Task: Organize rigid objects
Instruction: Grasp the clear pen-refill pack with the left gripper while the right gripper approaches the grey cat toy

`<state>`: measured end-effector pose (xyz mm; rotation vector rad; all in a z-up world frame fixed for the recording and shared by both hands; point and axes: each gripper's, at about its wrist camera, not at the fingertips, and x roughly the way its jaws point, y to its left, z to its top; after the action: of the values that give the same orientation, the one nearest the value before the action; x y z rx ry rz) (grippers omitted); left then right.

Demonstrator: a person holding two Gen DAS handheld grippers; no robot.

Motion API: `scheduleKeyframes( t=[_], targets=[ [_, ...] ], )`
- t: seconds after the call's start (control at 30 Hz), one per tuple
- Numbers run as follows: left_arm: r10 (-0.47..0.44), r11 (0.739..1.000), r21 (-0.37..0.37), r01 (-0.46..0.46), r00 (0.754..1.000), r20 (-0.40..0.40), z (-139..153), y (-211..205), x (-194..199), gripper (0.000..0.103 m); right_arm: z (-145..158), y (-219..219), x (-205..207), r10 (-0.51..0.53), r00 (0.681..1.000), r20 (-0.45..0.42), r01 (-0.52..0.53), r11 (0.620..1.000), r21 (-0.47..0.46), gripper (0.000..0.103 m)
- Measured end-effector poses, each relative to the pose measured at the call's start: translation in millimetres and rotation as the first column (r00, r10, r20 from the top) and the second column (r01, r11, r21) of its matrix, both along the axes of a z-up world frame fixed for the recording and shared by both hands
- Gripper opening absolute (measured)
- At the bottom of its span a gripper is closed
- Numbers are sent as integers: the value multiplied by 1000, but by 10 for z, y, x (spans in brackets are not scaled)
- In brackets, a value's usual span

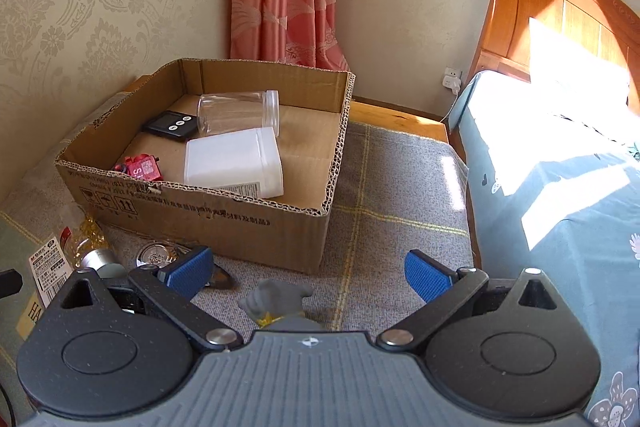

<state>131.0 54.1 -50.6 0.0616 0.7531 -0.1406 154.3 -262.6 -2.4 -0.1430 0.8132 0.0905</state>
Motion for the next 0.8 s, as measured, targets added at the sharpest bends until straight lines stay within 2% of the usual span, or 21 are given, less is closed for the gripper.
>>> scheduleKeyframes(
  t=[0.23,0.47,0.57,0.8],
  targets=[
    [-20,999,44,21,999,-27,-143,-26,38,102,-203,-49,-344,-3,1000,-19,3,1000,30,103],
    [-98,990,90,106,991,-87,-310,-126,101,102,-285,-66,-442,-5,999,-45,7,999,54,103],
    [-103,988,105,114,989,-107,-378,-152,139,102,-296,-63,-453,7,999,-45,-5,999,46,103],
    [-110,990,70,119,988,-110,-412,-147,330,103,-340,-109,-445,-6,998,-55,8,999,52,103]
  ],
)
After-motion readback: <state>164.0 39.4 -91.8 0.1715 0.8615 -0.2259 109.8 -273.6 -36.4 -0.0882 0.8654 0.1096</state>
